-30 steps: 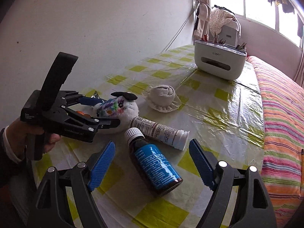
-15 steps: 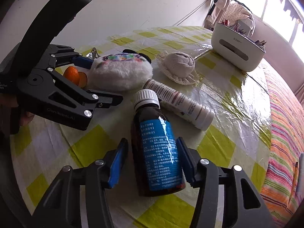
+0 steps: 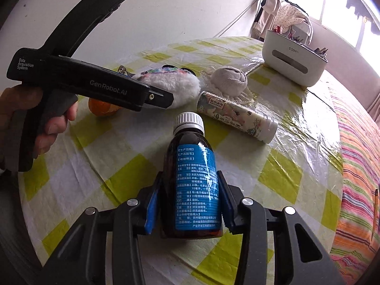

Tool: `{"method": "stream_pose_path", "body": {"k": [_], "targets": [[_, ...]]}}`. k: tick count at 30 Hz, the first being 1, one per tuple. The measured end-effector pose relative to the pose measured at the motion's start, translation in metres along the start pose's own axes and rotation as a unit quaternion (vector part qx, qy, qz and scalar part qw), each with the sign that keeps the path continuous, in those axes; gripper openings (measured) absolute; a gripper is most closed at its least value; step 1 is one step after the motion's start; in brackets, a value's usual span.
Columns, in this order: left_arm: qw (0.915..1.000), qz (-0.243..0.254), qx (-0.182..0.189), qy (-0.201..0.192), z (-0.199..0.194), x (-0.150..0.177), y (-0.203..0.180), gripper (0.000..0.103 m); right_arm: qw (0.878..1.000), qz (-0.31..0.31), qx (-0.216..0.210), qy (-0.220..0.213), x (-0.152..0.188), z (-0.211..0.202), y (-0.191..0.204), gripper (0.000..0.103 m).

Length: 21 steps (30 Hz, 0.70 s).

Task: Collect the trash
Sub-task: 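Close the right tool on the blue-labelled brown bottle while the left tool grasps the white fluffy toy, then carry the bottle and white fluffy toy with both tools over the bin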

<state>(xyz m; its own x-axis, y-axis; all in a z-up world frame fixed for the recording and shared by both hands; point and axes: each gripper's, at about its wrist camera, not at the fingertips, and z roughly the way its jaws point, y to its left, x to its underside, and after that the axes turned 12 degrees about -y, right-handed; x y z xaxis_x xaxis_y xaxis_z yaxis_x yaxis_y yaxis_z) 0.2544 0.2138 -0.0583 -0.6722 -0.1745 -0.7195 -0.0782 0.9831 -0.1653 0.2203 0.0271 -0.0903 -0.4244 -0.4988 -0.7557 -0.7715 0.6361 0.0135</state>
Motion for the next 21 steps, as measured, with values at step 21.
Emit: {"method": "stream_pose_path", "body": {"k": [21], "targets": [[0.9963,-0.032,0.044,-0.067,-0.049,0.016,-0.035,0.051,0.989,0.108,0.023,-0.100,0.014,-0.069,-0.006,0.041]]}}
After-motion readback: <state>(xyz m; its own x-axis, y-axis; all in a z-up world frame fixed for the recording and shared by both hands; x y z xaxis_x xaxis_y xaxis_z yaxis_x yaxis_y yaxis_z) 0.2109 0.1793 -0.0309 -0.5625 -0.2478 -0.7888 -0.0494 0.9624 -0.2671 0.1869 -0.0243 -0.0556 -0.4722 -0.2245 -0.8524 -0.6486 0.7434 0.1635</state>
